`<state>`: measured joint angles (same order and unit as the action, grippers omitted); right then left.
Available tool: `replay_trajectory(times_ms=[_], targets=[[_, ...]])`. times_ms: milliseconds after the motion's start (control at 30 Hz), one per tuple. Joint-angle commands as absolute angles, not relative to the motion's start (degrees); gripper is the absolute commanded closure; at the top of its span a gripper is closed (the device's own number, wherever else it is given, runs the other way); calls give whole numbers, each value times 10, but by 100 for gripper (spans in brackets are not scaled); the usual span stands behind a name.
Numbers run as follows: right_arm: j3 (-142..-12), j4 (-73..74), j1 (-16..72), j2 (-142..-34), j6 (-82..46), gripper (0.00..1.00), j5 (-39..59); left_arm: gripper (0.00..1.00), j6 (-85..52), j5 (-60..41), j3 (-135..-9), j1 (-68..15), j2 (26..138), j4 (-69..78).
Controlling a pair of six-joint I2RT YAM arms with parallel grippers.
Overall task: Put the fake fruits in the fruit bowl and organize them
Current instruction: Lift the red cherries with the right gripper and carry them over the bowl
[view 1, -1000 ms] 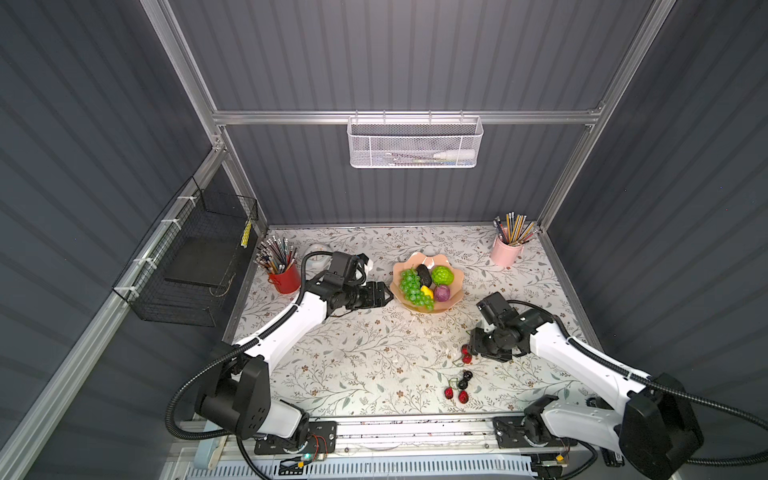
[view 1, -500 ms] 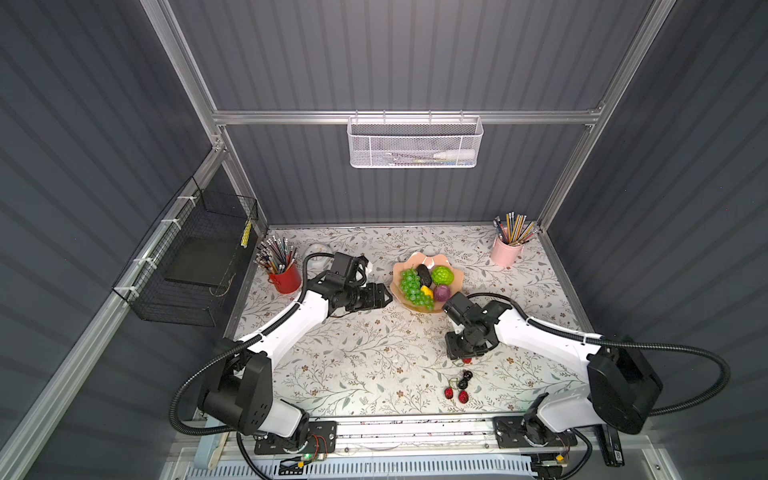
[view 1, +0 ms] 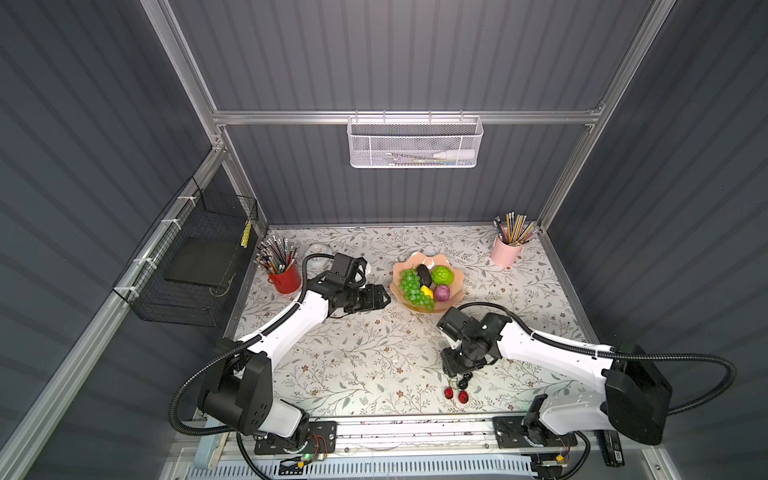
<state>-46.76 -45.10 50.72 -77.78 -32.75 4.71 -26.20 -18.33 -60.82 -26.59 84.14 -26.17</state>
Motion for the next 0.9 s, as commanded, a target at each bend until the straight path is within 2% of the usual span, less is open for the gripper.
replay_trajectory(times_ms=[0,267,467,700,767,867], targets=[[-451,-472,525,-779,-346,46,40,21,-264,-175,-632,-269,841,-280],[-436,-427,541,-795,-346,53,49,21,-268,-173,-633,-273,844,-282],[-438,-401,541,-822,-338,64,20,21,-267,-170,-636,-276,845,-285],[-434,-391,541,-829,-337,85,12,21,-265,-166,-640,-277,847,-291],[-432,-393,541,-819,-339,96,3,21,-265,-167,-642,-277,851,-290],[-434,-401,540,-806,-338,99,-9,21,-265,-167,-644,-278,856,-290]])
